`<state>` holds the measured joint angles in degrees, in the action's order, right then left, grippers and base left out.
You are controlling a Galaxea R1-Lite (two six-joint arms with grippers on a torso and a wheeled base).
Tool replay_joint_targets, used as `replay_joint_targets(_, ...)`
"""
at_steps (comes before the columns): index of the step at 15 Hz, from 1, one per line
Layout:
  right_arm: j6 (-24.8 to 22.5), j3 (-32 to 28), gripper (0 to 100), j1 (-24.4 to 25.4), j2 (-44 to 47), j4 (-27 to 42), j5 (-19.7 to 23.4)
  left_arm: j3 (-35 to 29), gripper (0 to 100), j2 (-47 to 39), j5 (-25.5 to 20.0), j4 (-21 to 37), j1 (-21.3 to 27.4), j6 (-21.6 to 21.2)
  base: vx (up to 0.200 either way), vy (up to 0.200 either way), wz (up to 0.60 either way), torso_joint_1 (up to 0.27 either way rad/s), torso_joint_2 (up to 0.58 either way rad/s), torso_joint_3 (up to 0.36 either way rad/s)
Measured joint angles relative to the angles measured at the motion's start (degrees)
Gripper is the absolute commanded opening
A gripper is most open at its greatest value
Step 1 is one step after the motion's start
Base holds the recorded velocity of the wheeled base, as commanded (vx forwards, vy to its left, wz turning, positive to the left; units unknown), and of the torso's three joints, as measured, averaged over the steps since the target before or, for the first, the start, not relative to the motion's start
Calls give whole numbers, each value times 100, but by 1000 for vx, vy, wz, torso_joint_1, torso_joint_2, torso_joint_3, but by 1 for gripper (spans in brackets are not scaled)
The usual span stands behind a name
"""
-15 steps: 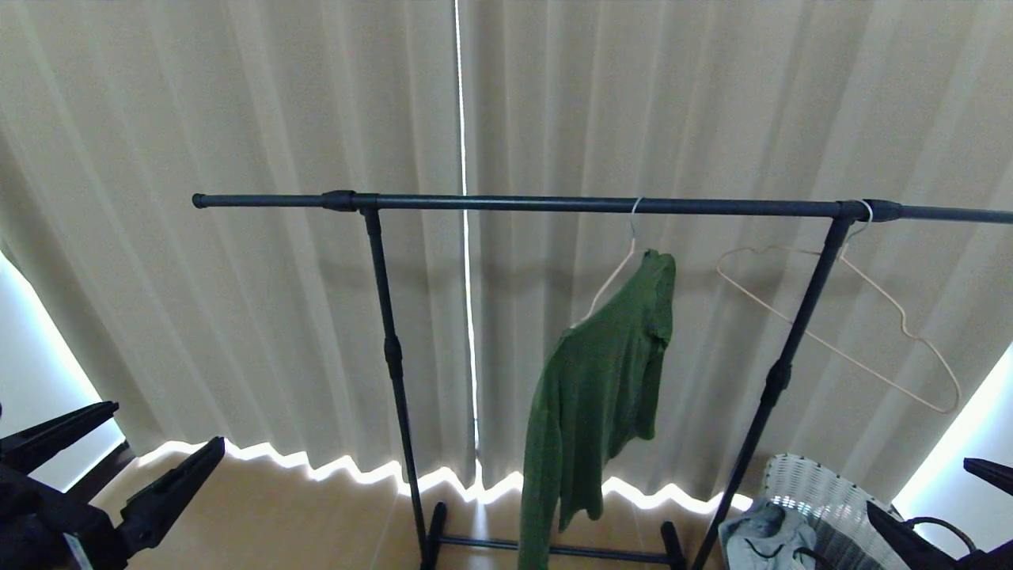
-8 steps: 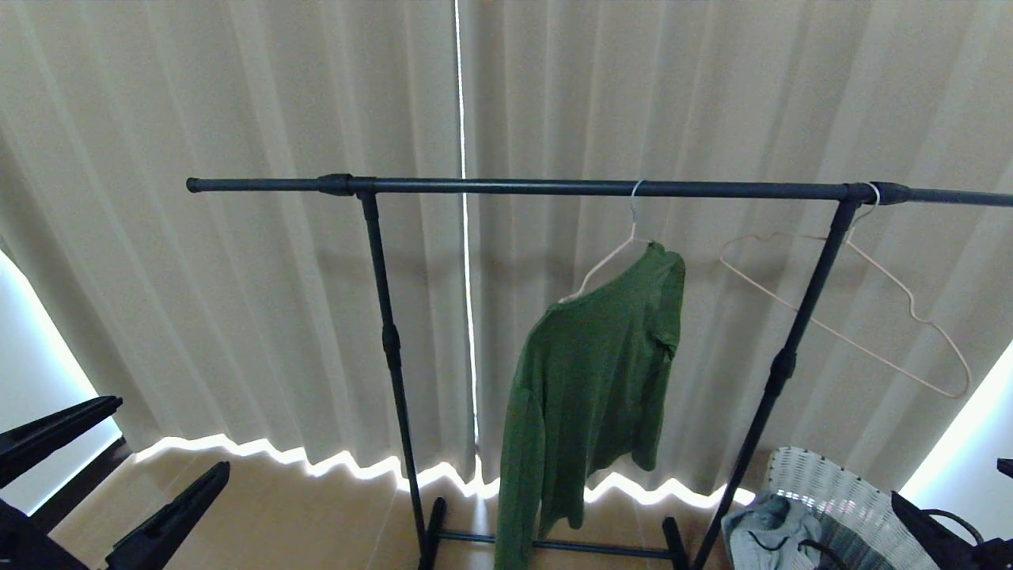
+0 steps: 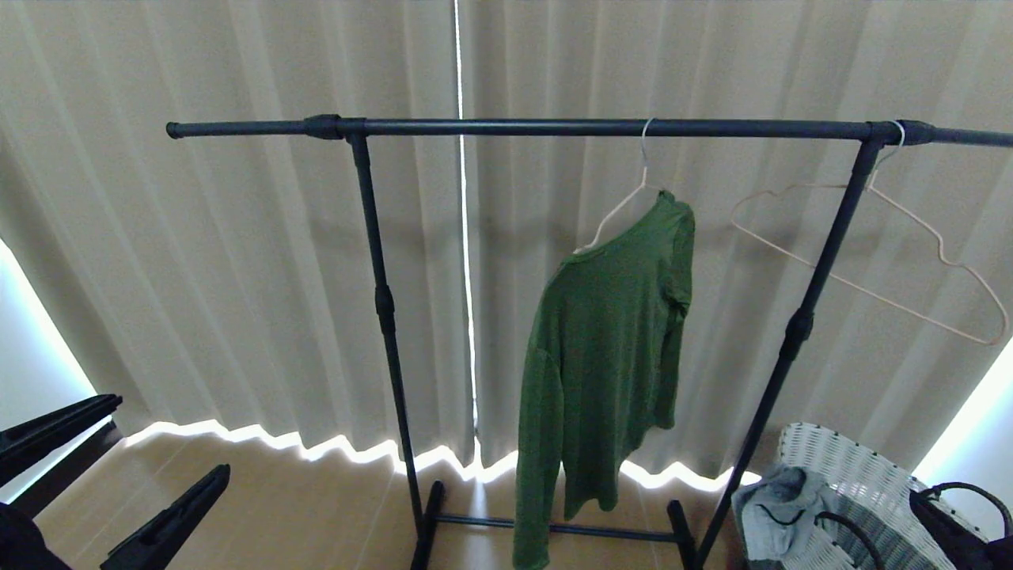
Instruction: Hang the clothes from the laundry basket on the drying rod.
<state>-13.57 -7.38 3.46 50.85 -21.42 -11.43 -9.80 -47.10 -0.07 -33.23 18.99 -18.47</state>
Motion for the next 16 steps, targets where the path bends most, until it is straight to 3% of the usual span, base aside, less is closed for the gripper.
replay_joint_targets(5,-94,11,100,0,55,5,9,77,100,-110,-9,4,-17,-35,0,0,0,-169,479,305)
replay_joint_targets(8,-101,11,100,6,69,23,13,143,100,-94,-4,-13,-4,-336,0,0,0,-142,463,315)
replay_joint_targets(11,-321,30,100,89,102,24,20,110,100,-71,-22,-13,-23,213,0,0,0,-111,458,336)
replay_joint_targets(13,-356,85,100,135,85,-4,20,107,100,-63,-28,-2,-128,255,0,0,0,-63,444,354)
replay_joint_targets(16,-350,123,100,149,-9,62,17,83,100,-57,-46,-7,-739,312,0,0,0,-28,172,131)
